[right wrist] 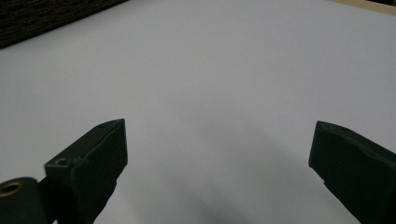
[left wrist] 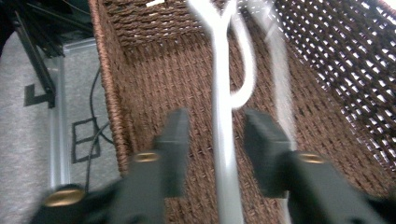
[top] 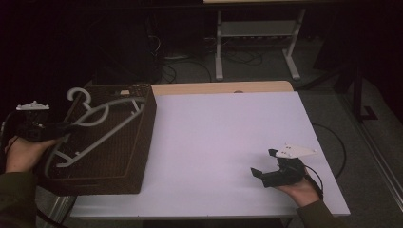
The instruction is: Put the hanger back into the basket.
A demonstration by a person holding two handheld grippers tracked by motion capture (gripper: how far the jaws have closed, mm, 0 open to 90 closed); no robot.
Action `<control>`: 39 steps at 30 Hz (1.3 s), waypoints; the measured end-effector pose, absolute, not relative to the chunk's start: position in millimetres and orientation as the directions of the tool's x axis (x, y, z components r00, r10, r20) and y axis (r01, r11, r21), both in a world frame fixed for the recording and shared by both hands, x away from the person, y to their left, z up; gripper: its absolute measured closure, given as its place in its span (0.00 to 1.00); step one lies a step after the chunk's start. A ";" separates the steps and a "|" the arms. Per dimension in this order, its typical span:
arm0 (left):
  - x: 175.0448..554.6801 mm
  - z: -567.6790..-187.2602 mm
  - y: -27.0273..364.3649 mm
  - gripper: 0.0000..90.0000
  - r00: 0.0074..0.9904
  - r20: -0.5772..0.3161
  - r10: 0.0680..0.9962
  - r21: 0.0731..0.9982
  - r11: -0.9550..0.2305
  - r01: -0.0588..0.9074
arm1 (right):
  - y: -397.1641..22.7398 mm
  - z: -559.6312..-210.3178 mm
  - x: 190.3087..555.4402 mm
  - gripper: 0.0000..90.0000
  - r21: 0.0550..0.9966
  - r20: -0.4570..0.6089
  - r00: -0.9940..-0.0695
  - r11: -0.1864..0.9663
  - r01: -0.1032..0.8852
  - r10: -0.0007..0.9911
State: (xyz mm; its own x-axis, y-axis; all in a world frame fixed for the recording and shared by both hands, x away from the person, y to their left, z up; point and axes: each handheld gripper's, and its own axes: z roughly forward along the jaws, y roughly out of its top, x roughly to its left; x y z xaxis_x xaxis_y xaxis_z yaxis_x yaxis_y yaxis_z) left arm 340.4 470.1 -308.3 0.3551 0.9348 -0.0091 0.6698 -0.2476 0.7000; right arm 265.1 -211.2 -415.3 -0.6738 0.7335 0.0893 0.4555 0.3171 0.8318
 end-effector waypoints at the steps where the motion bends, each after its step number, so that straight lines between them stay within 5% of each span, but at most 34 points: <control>1: 340.0 -308.3 470.1 0.60 0.360 -0.002 0.933 0.704 -0.255 0.664 | -211.2 -415.1 265.1 0.04 0.833 0.088 -0.674 0.317 0.454 0.733; 12: 340.7 -300.0 452.4 0.28 0.412 -0.042 0.910 0.745 -0.246 0.620 | -212.0 -412.4 266.2 0.04 0.838 0.090 -0.669 0.307 0.451 0.738; 18: 341.8 -292.2 430.6 0.19 0.456 -0.071 0.887 0.786 -0.232 0.573 | -215.4 -407.1 267.5 0.04 0.850 0.093 -0.662 0.286 0.442 0.744; 39: 335.1 -285.4 351.7 0.11 0.601 -0.117 0.790 0.870 -0.210 0.446 | -230.5 -391.1 269.3 0.05 0.885 0.105 -0.642 0.223 0.408 0.760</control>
State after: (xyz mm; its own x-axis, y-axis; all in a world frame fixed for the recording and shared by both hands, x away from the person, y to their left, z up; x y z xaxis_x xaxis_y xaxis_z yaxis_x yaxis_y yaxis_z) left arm 335.1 351.7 -285.4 0.6013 0.7904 -0.1173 0.4461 -0.2103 0.8699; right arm 269.3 -230.5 -391.1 -0.6416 0.7599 0.1045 0.4080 0.2227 0.8854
